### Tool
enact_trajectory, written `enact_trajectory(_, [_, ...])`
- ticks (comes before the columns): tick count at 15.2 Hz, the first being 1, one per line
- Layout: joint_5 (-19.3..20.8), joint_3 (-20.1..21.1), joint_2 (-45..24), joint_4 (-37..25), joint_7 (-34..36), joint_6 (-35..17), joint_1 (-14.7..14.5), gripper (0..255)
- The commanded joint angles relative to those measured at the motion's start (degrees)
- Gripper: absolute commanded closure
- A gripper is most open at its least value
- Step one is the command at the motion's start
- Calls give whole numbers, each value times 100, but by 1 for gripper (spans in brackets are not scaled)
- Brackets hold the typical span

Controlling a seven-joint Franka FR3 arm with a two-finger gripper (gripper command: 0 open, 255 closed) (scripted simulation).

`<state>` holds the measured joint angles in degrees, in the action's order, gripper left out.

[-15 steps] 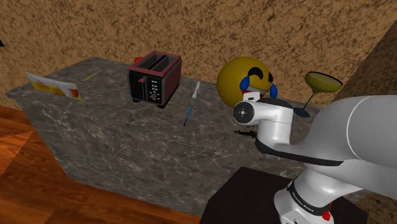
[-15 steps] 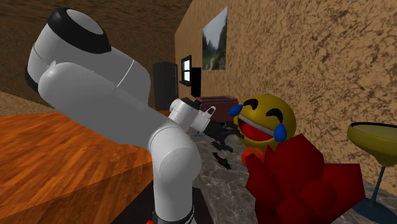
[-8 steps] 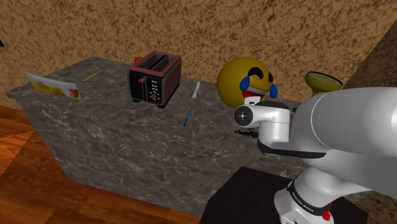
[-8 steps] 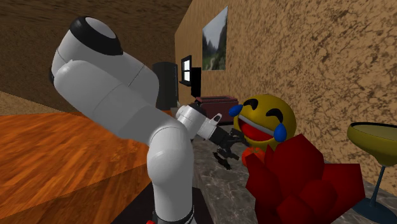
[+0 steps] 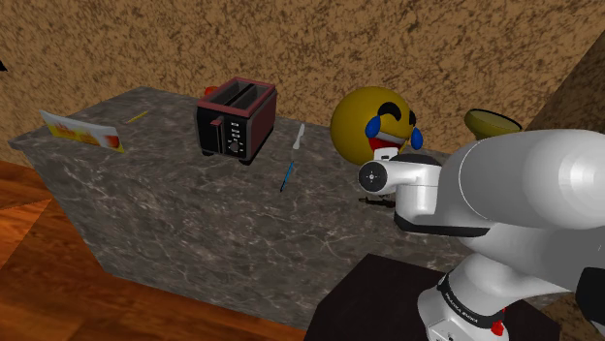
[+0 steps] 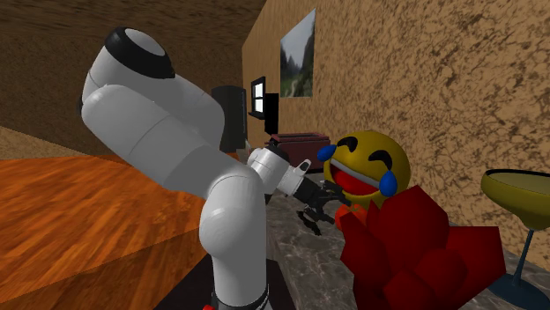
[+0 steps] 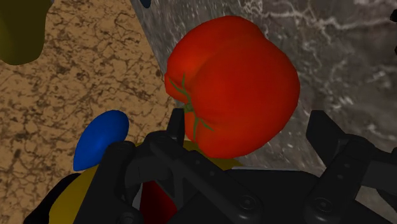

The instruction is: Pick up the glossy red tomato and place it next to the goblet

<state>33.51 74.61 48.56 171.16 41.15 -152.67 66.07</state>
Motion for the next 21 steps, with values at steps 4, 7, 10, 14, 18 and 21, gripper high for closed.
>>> enact_trajectory(4, [-1,-1,-1,-1,0,2,-2,255])
enact_trajectory(7, [-1,1,-1,0,1,1,-1,255])
enact_trajectory(10, [-2,1,-2,-3,0,4,-1,255])
enact_trajectory(14, [-56,-435,56,20,-296,207,-353,255])
enact_trajectory(18, [-142,-964,173,23,-692,481,-776,255])
enact_trajectory(21, [-204,-1321,282,6,-984,683,-1050,255])
